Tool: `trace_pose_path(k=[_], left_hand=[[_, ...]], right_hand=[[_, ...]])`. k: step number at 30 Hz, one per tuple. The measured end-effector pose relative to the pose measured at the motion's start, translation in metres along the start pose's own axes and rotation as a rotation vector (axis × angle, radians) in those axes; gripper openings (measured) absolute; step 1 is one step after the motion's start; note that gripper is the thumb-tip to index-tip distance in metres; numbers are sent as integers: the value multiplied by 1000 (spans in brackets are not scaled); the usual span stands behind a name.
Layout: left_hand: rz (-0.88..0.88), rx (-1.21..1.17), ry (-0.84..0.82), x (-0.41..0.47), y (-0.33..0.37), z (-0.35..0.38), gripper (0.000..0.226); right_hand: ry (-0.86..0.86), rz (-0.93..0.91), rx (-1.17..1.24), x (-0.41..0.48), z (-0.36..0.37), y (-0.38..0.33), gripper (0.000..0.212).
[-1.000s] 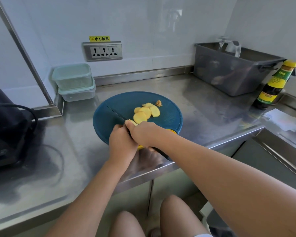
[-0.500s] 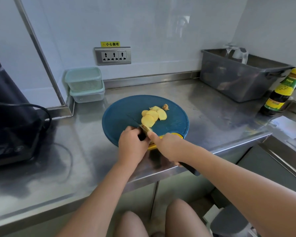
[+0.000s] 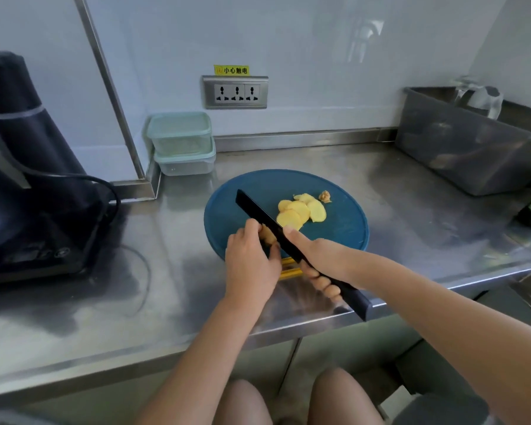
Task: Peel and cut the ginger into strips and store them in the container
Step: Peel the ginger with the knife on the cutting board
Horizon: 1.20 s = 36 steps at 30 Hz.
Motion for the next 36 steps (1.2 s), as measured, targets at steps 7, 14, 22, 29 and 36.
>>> trace_pose_path(k=[7, 14, 22, 29, 36], left_hand=[[2, 23, -3, 0, -2, 1, 21], [-41, 33, -38, 0, 0, 1, 22], [-105, -53, -19, -3, -2, 2, 19], [-154, -134, 35, -4, -5, 0, 35], [-87, -55, 10, -2, -4, 1, 39]], right_hand=[[45, 24, -40, 1, 4, -12, 73], [113, 48, -61, 6, 14, -24, 73], [80, 41, -27, 23, 11, -45, 69], [-56, 55, 113, 32, -30, -31, 67], [-150, -129, 360, 33, -69, -29, 67]])
Point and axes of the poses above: each hand's wrist, its own x-axis towards the middle knuckle, its own z-axis out of the palm, y = z × x, the point moved 1 cm from there along x, towards the middle knuckle, and after that the axes turned 13 degrees about y, right-handed, at the moved point
